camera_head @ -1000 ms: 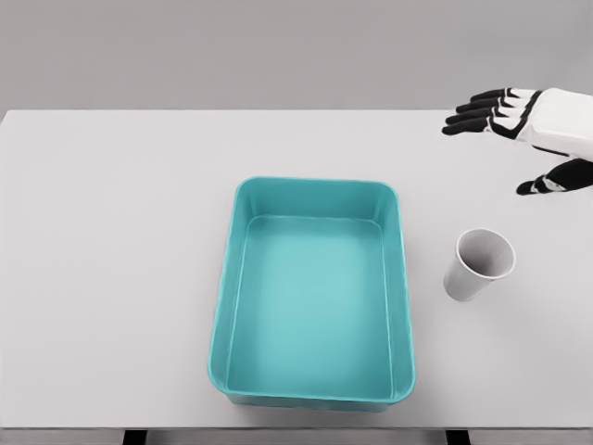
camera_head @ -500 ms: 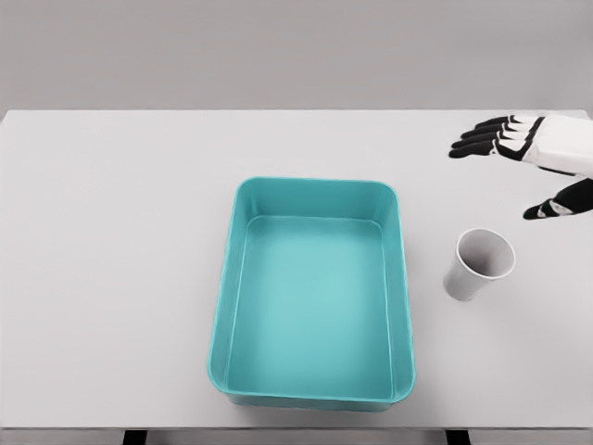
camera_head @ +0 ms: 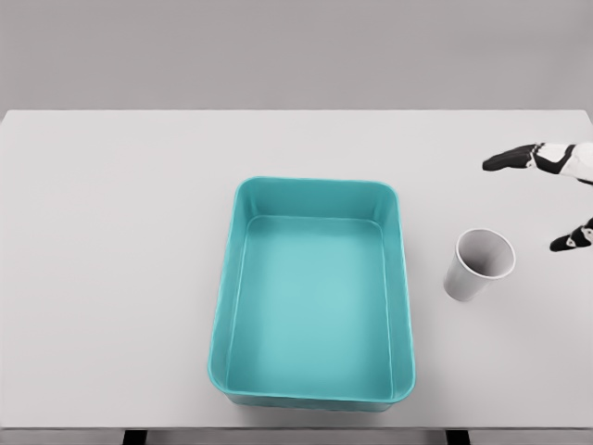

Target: Put the paper cup into the basket with your right arm

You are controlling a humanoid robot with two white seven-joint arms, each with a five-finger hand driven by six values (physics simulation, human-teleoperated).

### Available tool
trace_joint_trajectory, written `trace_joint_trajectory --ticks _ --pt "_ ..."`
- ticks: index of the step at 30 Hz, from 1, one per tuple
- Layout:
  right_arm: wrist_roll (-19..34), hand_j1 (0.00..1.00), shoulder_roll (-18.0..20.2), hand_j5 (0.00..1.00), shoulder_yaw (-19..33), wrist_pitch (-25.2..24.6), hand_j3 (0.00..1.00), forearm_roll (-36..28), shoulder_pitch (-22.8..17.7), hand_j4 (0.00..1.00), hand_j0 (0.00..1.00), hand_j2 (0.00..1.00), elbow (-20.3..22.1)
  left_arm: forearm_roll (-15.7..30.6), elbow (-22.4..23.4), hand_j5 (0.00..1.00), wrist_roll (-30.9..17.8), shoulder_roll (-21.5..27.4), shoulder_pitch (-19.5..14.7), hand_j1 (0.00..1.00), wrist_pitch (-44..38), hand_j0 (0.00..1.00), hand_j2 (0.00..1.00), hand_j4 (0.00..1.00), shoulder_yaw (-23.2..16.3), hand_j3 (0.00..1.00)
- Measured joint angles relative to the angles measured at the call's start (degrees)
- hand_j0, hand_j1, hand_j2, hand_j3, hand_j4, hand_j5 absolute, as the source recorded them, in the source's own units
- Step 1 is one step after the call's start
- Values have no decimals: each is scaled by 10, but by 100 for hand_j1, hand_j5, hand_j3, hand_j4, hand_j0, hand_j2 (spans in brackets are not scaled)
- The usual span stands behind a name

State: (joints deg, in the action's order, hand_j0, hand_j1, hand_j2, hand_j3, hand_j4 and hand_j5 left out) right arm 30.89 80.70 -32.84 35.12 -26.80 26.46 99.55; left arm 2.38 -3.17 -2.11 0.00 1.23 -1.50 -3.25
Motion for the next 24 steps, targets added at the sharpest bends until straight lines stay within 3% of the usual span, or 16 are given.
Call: trace_joint_trajectory --ticks 9,13,18,24 --pt "39 99 -4 99 6 0 99 123 6 99 99 99 11 0 0 100 0 0 0 100 0 100 100 100 0 100" --pt "41 99 -28 99 6 0 99 178 28 99 99 99 11 0 0 100 0 0 0 100 0 100 100 100 0 100" --pt "41 99 -41 99 6 -2 99 203 54 99 99 99 11 0 0 100 0 0 0 100 0 100 100 100 0 100" --pt "41 99 -74 99 5 -47 99 207 77 99 99 99 10 0 0 100 0 0 0 100 0 100 100 100 0 100"
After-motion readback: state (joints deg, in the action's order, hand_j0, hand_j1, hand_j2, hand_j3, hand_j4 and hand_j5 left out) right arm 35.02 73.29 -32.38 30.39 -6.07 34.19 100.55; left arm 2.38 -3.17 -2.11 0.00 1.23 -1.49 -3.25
